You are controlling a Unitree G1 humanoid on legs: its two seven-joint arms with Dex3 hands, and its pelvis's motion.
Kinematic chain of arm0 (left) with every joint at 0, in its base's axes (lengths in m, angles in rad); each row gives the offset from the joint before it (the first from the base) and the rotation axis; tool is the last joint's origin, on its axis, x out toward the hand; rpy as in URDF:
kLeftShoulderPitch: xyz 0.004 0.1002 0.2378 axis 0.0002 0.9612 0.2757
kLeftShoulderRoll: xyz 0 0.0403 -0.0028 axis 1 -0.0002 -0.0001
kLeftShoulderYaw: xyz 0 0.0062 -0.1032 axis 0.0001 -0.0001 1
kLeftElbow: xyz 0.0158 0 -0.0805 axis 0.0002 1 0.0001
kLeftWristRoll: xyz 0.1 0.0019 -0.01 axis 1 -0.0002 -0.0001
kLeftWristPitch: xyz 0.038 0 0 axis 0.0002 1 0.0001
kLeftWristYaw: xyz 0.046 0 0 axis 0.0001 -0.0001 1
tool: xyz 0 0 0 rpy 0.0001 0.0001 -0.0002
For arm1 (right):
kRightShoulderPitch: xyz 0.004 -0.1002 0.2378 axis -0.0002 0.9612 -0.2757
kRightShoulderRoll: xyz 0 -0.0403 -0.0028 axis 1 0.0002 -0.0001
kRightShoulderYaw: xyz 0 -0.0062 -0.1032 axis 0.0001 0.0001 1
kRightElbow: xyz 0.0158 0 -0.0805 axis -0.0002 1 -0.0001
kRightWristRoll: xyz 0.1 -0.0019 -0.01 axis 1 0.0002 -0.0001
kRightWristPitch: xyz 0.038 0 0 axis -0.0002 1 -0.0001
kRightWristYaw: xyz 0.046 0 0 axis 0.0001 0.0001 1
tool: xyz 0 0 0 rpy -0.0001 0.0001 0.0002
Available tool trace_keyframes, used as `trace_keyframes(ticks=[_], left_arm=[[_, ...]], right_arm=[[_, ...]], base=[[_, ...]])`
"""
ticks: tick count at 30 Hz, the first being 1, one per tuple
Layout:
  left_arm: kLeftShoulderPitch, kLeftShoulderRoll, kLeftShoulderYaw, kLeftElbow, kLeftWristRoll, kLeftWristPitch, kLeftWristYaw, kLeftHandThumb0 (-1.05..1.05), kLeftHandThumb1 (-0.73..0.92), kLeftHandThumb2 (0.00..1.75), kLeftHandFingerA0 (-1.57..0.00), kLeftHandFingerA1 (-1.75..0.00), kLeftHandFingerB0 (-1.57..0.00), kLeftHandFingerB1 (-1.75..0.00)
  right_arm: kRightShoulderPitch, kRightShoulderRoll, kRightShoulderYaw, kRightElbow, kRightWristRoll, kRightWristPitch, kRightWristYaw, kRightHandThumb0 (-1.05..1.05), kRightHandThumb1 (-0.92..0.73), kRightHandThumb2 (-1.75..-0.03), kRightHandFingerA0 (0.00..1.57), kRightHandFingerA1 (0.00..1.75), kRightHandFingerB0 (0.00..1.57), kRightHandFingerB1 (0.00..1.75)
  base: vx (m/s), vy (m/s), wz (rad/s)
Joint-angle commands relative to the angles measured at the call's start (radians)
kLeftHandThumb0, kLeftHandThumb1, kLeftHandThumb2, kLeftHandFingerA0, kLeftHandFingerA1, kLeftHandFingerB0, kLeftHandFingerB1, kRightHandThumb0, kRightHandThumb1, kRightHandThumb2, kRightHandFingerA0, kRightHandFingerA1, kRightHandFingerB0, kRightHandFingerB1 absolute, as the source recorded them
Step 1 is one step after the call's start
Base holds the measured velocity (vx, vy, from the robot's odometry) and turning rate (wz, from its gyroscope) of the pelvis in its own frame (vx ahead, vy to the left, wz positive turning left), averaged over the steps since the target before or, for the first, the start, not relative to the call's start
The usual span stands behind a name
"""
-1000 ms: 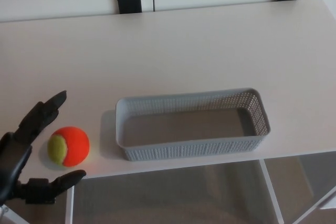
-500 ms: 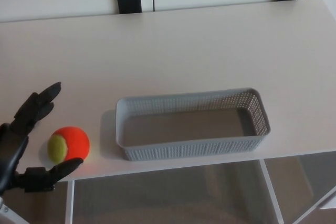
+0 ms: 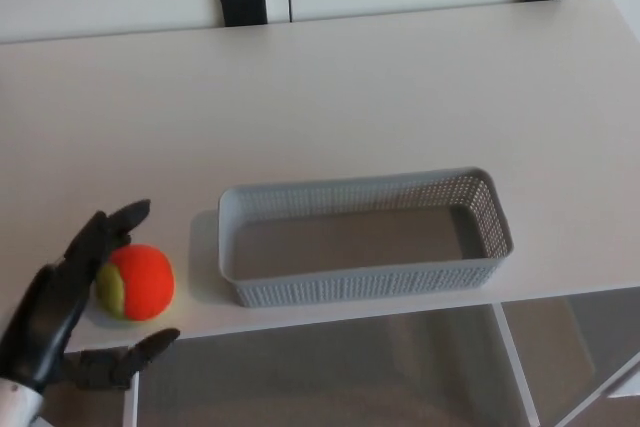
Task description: The robot walk towards a table in front and uses its left hand to pickup a tennis ball on the left side and put it in a container on the right hand side
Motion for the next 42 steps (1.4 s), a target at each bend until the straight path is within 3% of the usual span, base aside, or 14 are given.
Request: trace_keyframes(ticks=[1,6,7,8,9,10,15,16,22,23,24,25,26,42], left_arm=[[-0.006,-0.003,-0.023,0.085,0.041,-0.029,0.037,-0.61,0.41,0.68,-0.13,-0.46,-0.08,-0.28],[-0.038,-0.009,-0.025,0.134,0.035,0.001,0.052,-0.56,0.4,0.68,-0.14,-0.46,-0.07,-0.28],[-0.043,-0.012,-0.025,0.141,0.038,0.009,0.059,-0.31,0.32,0.88,-0.05,-0.51,0.0,-0.49],[-0.046,-0.012,-0.025,0.146,0.039,0.01,0.063,-0.31,0.32,0.88,-0.05,-0.51,0.0,-0.49],[-0.049,-0.014,-0.024,0.147,0.046,0.017,0.074,-0.55,0.42,0.67,-0.25,-0.49,-0.07,-0.33],[-0.055,-0.017,-0.019,0.165,0.046,0.005,0.091,-0.49,0.51,0.72,-0.69,-0.64,-0.15,-0.37],[-0.083,-0.017,-0.015,0.208,0.069,-0.006,0.145,-0.32,0.86,0.65,-1.1,-0.69,-0.4,-0.37],[-0.089,-0.02,-0.014,0.207,0.064,-0.004,0.147,-0.32,0.92,0.68,-1.16,-0.85,-0.52,-0.43],[-0.099,-0.032,-0.019,0.169,0.019,0.001,0.118,-0.27,0.91,0.66,-1.15,-1.02,-0.78,-0.59],[-0.096,-0.03,-0.022,0.156,0.021,0.009,0.114,-0.27,0.9,0.65,-1.12,-1.08,-0.86,-0.76],[-0.089,-0.026,-0.028,0.139,0.023,0.011,0.106,-0.24,0.68,1.08,-1.1,-1.07,-0.83,-0.86],[-0.089,-0.025,-0.028,0.139,0.022,0.006,0.104,-0.24,0.68,1.08,-1.1,-1.07,-0.83,-0.86],[-0.084,-0.023,-0.032,0.127,0.017,0.004,0.097,-0.24,0.91,0.66,-1.1,-1.12,-0.84,-0.93],[-0.04,-0.021,-0.038,-0.002,0.012,0.049,0.08,-0.23,0.92,0.7,-1.12,-1.15,-0.81,-1.06]], right_arm=[[-0.014,-0.005,-0.011,0.022,0.016,0.012,0.001,0.02,-0.56,-0.55,0.6,0.57,0.37,0.43],[-0.004,-0.005,-0.008,-0.028,0.016,0.037,0.006,0.01,-0.57,-0.55,0.59,0.56,0.35,0.43],[-0.006,-0.006,-0.008,-0.024,0.015,0.034,0.005,0.01,-0.57,-0.55,0.59,0.56,0.36,0.43],[-0.007,-0.006,-0.008,-0.024,0.014,0.034,0.004,0.01,-0.57,-0.55,0.59,0.56,0.36,0.43],[-0.017,-0.009,-0.005,-0.001,0.005,0.026,-0.004,-0.01,-0.56,-0.55,0.61,0.57,0.37,0.43],[-0.028,-0.011,-0.002,0.02,-0.002,0.017,-0.012,-0.03,-0.55,-0.54,0.65,0.6,0.38,0.43],[-0.04,-0.015,0.0,0.044,-0.008,0.001,-0.021,-0.04,-0.55,-0.55,0.64,0.6,0.38,0.43],[-0.041,-0.014,-0.001,0.044,-0.007,-0.002,-0.022,-0.06,-0.55,-0.55,0.65,0.6,0.38,0.43],[-0.053,-0.021,-0.001,0.052,-0.013,-0.006,-0.026,-0.06,-0.55,-0.55,0.67,0.61,0.4,0.44],[-0.05,-0.021,0.0,0.046,-0.015,-0.002,-0.026,-0.07,-0.55,-0.55,0.65,0.6,0.4,0.44],[-0.047,-0.022,0.003,0.038,-0.019,0.003,-0.029,-0.06,-0.54,-0.55,0.65,0.59,0.41,0.44],[-0.048,-0.022,0.003,0.039,-0.021,0.003,-0.031,-0.06,-0.54,-0.55,0.65,0.59,0.41,0.44],[-0.049,-0.025,0.006,0.044,-0.024,0.0,-0.031,-0.07,-0.55,-0.55,0.64,0.58,0.41,0.44],[-0.054,-0.023,-0.002,0.046,-0.011,0.0,-0.028,-0.06,-0.55,-0.56,0.69,0.62,0.44,0.46]], base=[[0.0,0.0,0.0],[0.0,0.0,0.0],[0.0,0.0,0.0],[0.0,0.0,0.0],[0.0,0.0,0.0],[0.0,0.0,0.0],[0.0,0.0,0.0],[0.0,0.0,0.0],[0.0,0.0,0.0],[0.0,0.0,0.0],[0.0,0.0,0.0],[0.0,0.0,0.0],[0.0,0.0,0.0],[0.0,0.0,0.0]])
